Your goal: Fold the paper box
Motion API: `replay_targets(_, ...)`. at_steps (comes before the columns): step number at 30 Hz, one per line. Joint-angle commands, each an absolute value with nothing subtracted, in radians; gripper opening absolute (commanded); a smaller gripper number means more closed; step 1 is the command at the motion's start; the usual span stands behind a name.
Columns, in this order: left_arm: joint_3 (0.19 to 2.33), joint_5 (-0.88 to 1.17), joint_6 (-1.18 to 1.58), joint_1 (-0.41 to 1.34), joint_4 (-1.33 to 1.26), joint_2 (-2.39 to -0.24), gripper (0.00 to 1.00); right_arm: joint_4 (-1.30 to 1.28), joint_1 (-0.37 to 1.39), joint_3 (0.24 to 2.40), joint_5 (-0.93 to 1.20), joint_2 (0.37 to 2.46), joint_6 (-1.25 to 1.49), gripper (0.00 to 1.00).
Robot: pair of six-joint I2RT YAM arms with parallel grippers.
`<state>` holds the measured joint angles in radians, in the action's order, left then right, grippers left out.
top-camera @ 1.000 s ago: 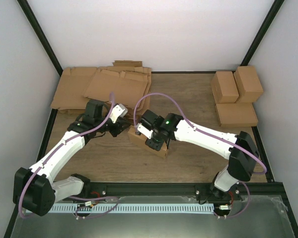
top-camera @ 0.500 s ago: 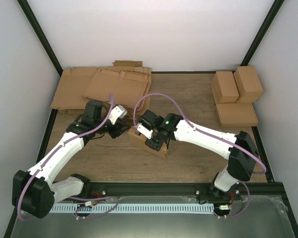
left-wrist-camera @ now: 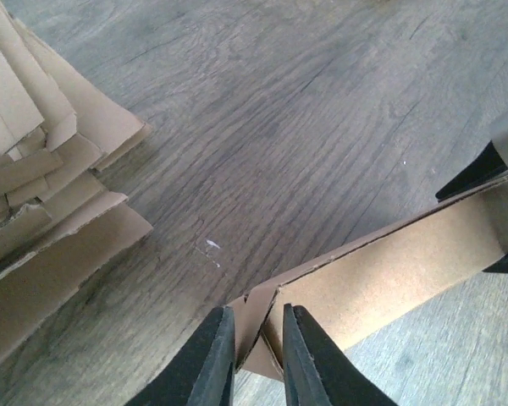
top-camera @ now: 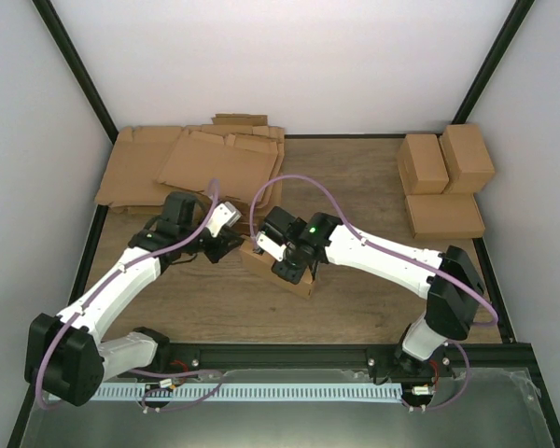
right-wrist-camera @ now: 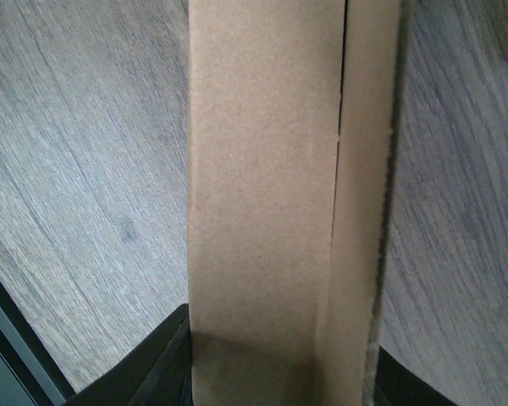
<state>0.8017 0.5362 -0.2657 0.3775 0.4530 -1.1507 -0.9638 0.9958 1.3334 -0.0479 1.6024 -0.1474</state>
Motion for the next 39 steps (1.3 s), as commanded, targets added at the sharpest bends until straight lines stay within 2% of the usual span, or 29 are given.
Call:
replay_targets(1, 0.808, 0.564, -0.290, 0.383, 0.445, -1.161, 0.12, -0.971, 0.989, 1.387, -0.036, 1.615, -0.138, 0.37)
replay_targets(3, 0.818, 0.574, -0.291, 0.386, 0.455, -1.164, 0.04, -0.971, 0.989, 1.386, -0.037, 1.617, -0.138, 0.37)
replay_targets(4, 0.822, 0.577, -0.290, 0.389, 0.462, -1.163, 0.04, -0.971, 0.989, 1.387, -0.037, 1.618, -0.138, 0.37)
replay_targets(11, 0.829, 0.554, -0.237, 0.404, 0.484, -1.135, 0.04, -0.964, 0.989, 1.388, -0.064, 1.616, -0.132, 0.42)
replay_targets(29, 0.836, 0.471, 0.120, 0.456, 0.456, -1.115, 0.04, -0.962, 0.989, 1.416, -0.064, 1.649, -0.106, 0.43)
replay_targets(39, 0.744, 0.401, 0.143, 0.503, 0.391, -1.088, 0.04, -0.964, 0.989, 1.417, -0.086, 1.631, -0.086, 0.44)
